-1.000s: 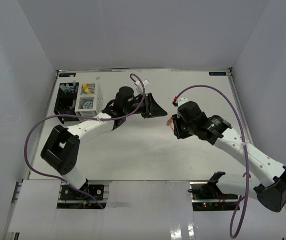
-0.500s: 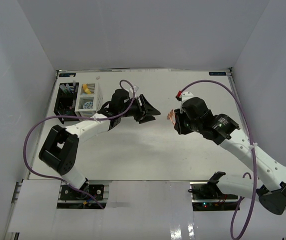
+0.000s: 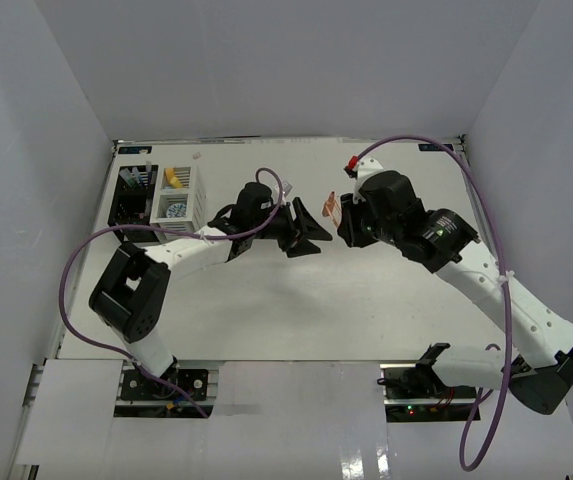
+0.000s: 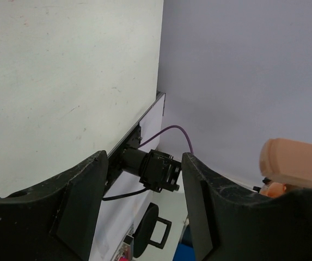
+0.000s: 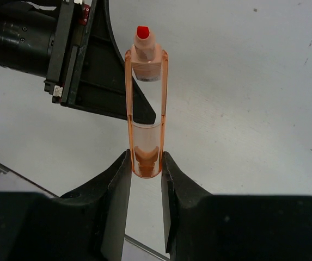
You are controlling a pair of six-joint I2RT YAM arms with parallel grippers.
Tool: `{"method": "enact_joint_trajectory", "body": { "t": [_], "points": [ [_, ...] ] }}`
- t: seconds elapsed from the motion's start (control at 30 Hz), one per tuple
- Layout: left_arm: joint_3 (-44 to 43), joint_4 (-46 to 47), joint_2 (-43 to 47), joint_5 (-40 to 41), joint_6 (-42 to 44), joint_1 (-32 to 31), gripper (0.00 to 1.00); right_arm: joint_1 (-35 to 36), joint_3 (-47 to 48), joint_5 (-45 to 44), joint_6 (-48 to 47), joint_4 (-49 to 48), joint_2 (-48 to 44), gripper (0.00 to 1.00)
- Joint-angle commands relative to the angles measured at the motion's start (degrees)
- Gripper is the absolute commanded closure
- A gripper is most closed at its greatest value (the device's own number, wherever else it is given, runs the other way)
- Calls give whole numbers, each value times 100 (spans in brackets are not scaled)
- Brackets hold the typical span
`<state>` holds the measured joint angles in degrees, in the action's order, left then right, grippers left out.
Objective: Sort the stationery into containers
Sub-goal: Close the pen cap on the pen.
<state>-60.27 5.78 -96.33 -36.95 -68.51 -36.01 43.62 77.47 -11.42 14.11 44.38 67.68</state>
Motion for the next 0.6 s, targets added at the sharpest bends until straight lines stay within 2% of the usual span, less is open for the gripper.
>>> {"method": "enact_joint_trajectory", "body": {
  "t": [0.0, 0.57],
  "points": [
    [-292, 221, 45, -102, -162, -3, 33, -11, 163, 175, -49, -281, 17, 92],
    [-327, 749, 97, 355, -303, 24, 34, -11, -531, 527, 197, -246, -422, 92]
  ]
}}
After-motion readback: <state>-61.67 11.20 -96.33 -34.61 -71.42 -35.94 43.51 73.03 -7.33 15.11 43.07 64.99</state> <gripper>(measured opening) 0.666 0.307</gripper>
